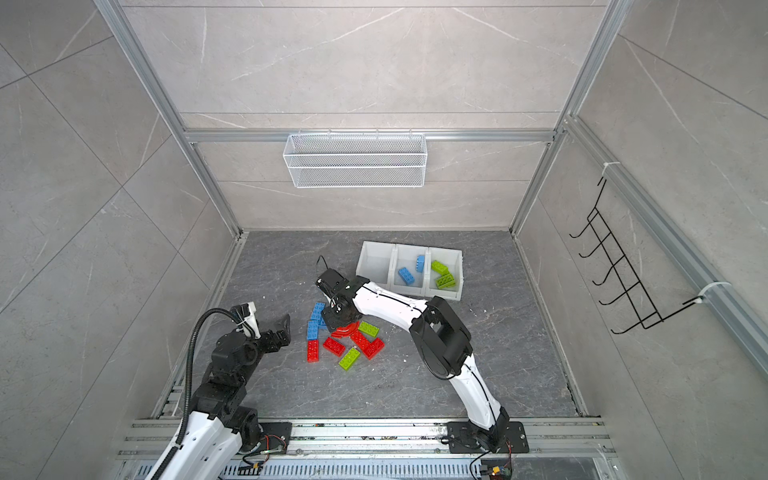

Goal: Sort the legos into containers by color
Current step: 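Close the right gripper on the red arch piece and lift it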

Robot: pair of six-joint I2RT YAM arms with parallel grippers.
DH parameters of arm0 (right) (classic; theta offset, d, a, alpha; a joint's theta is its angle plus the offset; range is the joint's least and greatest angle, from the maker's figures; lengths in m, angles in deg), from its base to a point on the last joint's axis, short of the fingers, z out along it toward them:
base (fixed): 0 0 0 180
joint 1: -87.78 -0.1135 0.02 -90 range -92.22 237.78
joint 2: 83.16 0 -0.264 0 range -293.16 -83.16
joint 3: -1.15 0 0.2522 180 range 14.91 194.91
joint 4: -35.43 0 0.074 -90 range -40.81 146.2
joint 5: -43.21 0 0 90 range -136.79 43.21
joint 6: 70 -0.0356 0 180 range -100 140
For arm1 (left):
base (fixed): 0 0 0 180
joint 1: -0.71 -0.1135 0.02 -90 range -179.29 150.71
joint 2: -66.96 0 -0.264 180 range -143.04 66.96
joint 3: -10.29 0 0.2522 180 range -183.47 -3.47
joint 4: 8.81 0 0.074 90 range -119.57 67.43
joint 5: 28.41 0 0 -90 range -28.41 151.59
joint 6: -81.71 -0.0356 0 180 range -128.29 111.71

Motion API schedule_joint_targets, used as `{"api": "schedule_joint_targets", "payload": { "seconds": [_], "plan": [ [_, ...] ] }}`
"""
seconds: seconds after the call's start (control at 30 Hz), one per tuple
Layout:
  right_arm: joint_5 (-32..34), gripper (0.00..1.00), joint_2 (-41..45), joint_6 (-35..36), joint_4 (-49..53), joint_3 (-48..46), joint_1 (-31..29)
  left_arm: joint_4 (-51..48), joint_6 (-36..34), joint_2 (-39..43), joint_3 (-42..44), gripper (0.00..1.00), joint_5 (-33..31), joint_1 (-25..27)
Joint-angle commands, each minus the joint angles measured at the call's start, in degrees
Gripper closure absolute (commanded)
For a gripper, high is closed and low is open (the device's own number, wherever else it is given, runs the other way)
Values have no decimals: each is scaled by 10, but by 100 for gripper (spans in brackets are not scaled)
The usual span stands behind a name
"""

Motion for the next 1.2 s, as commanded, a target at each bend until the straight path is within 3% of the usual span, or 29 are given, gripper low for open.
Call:
{"api": "schedule_joint_targets", "payload": {
  "seconds": [0.0,0.27,0.53,0.73,0.93,1.17],
  "plan": [
    [-7,36,-25,-12,17,21,-3,11,-1,8,-2,0,0,-1],
    [15,36,-60,-6,41,55,-3,11,-1,8,-3,0,1,-1],
    [54,37,-32,15,45,17,16,12,-2,7,-2,0,3,-1],
    [35,38,-49,12,36,38,17,13,-3,5,-3,0,4,-1],
    [82,44,-89,26,81,91,15,13,-3,6,-3,0,4,-1],
    [98,59,-87,38,88,92,15,13,-2,3,-4,0,3,-1]
  ]
}}
